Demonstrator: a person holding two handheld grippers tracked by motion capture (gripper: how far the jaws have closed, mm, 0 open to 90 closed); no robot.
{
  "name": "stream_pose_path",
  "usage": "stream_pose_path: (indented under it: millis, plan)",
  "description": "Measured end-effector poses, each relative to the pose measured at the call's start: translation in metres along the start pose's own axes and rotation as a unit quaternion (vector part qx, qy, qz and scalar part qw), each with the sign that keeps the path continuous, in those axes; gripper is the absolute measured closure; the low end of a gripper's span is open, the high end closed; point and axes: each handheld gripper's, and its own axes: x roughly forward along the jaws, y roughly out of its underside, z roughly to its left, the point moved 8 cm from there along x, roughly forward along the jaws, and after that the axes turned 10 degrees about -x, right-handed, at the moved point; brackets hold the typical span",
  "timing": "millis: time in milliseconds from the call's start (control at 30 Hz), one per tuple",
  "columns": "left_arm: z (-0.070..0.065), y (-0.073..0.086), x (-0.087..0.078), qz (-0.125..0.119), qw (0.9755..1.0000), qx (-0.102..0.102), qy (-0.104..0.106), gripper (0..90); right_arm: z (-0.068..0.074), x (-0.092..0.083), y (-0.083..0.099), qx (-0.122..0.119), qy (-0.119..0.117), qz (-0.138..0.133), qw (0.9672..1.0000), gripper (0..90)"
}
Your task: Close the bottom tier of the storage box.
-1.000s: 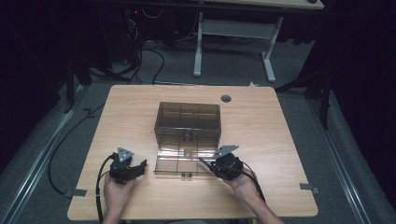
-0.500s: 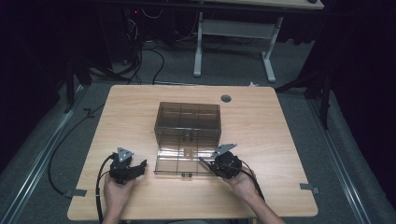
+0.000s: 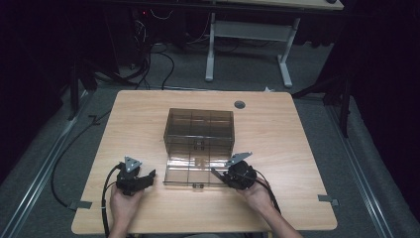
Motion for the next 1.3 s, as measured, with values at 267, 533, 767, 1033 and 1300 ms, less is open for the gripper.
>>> stream_pose_path:
  millis: [267, 533, 767, 1033, 1300]
  plan:
    - [0.000, 0.000, 0.000, 0.000, 1.0000, 0.000, 0.000, 32.7, 0.001, -0.007, -0.001, 0.017, 0.003, -0.025, 0.9996, 76.4]
    - [0.000, 0.000, 0.000, 0.000, 1.0000, 0.000, 0.000, 32.8, -0.002, -0.019, -0.001, 0.039, 0.017, -0.060, 0.9973, 75.2]
    - [0.000, 0.000, 0.000, 0.000, 1.0000, 0.000, 0.000, 33.0, -0.006, -0.032, 0.008, 0.068, 0.033, -0.077, 0.9942, 74.9]
    - [0.000, 0.000, 0.000, -0.001, 1.0000, -0.001, -0.002, 33.1, -0.017, -0.048, 0.017, 0.095, 0.054, -0.097, 0.9892, 70.2]
    - [0.000, 0.000, 0.000, 0.001, 1.0000, -0.001, 0.000, 31.8, -0.028, -0.053, 0.037, 0.125, 0.070, -0.109, 0.9836, 67.4]
